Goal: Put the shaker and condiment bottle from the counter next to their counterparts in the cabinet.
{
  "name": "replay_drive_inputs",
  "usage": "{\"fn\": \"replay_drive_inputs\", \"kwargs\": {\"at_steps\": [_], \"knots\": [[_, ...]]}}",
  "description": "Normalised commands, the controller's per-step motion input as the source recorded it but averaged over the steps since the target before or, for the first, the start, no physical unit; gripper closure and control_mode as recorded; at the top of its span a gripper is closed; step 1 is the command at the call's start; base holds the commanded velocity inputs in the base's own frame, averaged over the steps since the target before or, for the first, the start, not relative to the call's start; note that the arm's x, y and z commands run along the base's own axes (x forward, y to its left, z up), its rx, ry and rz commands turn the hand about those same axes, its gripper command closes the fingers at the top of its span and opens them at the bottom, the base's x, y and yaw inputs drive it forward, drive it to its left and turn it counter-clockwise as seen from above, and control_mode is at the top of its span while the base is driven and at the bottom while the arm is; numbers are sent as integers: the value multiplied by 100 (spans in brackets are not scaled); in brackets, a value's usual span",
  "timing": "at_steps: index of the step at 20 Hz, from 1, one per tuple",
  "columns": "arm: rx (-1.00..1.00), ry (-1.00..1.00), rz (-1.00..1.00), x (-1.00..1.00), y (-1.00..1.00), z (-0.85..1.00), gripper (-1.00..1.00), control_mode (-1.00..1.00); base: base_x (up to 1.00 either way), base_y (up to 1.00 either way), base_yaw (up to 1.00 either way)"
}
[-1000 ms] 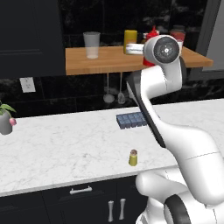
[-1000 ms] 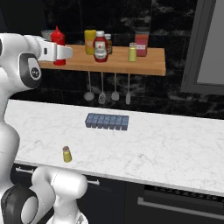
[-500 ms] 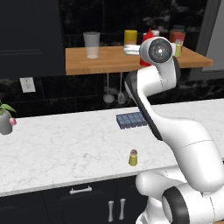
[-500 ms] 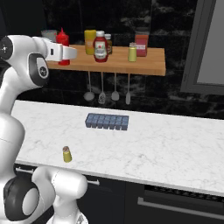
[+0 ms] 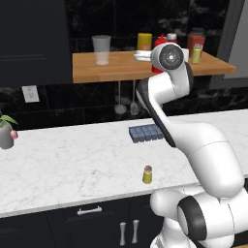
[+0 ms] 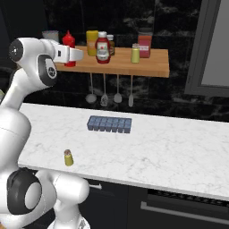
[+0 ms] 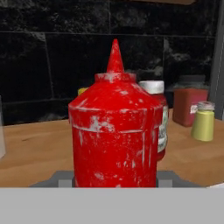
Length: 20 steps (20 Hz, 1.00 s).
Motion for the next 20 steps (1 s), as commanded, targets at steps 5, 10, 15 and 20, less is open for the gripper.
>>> {"fn": "replay_drive_inputs", "kwargs": {"at_steps": [5,10,15,20], "knots": [[0,0,0,29,0,-7,100,-100,0,0,0],[0,0,0,24,0,-15,100,-100,0,0,0],[0,0,0,22,0,-15,100,-100,0,0,0],[0,0,0,24,0,-13,100,-100,0,0,0]]}}
